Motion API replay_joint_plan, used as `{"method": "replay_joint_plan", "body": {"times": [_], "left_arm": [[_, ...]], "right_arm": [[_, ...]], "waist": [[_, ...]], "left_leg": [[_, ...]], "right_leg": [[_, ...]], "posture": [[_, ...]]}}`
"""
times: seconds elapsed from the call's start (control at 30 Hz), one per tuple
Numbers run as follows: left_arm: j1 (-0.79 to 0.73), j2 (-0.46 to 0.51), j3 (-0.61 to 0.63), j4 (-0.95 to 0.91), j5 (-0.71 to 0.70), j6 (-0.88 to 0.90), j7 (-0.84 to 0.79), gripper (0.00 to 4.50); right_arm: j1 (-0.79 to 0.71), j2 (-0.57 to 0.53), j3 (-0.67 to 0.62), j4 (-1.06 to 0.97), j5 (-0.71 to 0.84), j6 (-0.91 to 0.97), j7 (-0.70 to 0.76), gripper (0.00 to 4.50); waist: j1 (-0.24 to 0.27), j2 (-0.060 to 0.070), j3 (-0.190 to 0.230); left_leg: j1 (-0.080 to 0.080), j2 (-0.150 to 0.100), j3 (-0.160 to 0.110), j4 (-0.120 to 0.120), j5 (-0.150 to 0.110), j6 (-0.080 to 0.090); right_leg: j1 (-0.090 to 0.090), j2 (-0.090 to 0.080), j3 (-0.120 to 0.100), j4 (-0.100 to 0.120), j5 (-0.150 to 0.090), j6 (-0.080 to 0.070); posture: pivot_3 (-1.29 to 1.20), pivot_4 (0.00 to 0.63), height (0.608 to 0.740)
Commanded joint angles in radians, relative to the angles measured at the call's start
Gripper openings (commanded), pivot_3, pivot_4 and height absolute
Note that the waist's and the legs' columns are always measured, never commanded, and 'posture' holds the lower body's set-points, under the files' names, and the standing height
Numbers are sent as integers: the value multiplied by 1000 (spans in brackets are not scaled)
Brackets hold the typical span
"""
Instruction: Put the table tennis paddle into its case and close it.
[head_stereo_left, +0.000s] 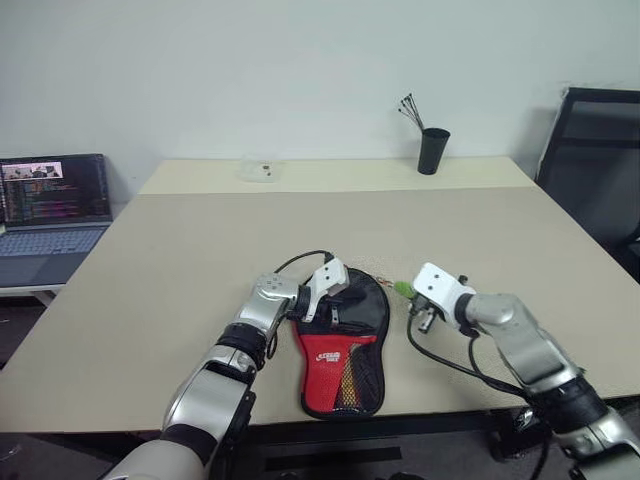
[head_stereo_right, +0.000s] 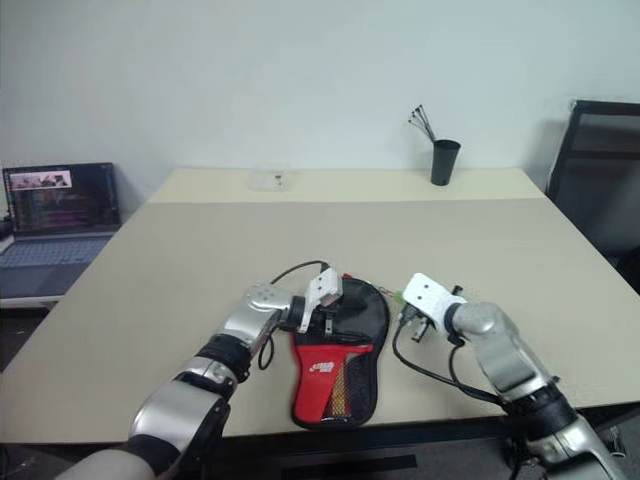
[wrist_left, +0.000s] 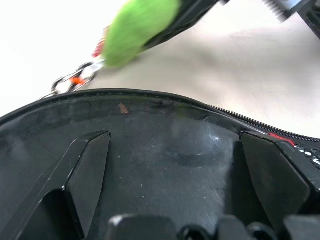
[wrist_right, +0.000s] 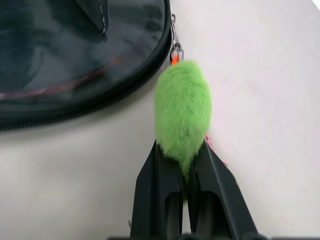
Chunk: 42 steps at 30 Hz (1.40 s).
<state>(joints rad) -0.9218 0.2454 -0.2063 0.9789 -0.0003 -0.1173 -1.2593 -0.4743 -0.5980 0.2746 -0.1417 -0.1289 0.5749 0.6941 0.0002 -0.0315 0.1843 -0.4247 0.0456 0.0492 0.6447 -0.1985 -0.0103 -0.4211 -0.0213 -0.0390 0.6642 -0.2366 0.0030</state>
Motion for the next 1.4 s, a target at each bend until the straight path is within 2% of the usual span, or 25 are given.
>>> {"method": "replay_joint_plan", "body": {"times": [0.03, 0.23, 0.67, 0.97, 1.17, 1.4], "left_arm": [[27, -1, -18, 39, 22, 26, -21, 4500], [12, -12, -17, 57, 22, 36, -24, 4500], [-18, -31, -20, 96, 31, 35, -36, 4500], [-46, -45, -20, 129, 39, 32, -27, 4500], [-73, -65, -14, 162, 50, 26, -7, 4500], [-101, -86, -9, 193, 60, 15, 17, 4500]], "right_arm": [[56, -62, -50, -165, 43, 61, 63, 54], [204, -183, -46, -389, 104, 121, 165, 54], [385, -242, 30, -590, 144, 136, 205, 54], [515, -329, -42, -743, 293, 183, 280, 54], [592, -362, -74, -813, 375, 219, 278, 54], [676, -380, -39, -905, 465, 253, 238, 54]], "waist": [[0, 0, -1], [2, 1, -4], [6, -1, -6], [10, -4, -10], [22, -4, -11], [23, -5, -11]], "left_leg": [[0, 0, 0, 0, 0, 0], [0, 0, -1, 0, 0, 0], [0, -1, -2, 0, 0, 0], [0, -1, -3, 0, -1, -1], [0, -1, -5, 0, -1, -2], [1, -1, -12, 1, -2, -2]], "right_leg": [[0, 0, 0, 0, 0, 0], [1, 0, -1, -1, 0, 0], [1, -1, -2, -2, 0, 0], [2, -1, -3, -3, -1, 0], [3, -2, -4, -5, -1, 0], [7, -2, -5, -6, -1, -1]], "posture": [[0, 150, 740], [0, 150, 740], [0, 150, 740], [0, 150, 740], [0, 150, 740], [0, 150, 740]]}}
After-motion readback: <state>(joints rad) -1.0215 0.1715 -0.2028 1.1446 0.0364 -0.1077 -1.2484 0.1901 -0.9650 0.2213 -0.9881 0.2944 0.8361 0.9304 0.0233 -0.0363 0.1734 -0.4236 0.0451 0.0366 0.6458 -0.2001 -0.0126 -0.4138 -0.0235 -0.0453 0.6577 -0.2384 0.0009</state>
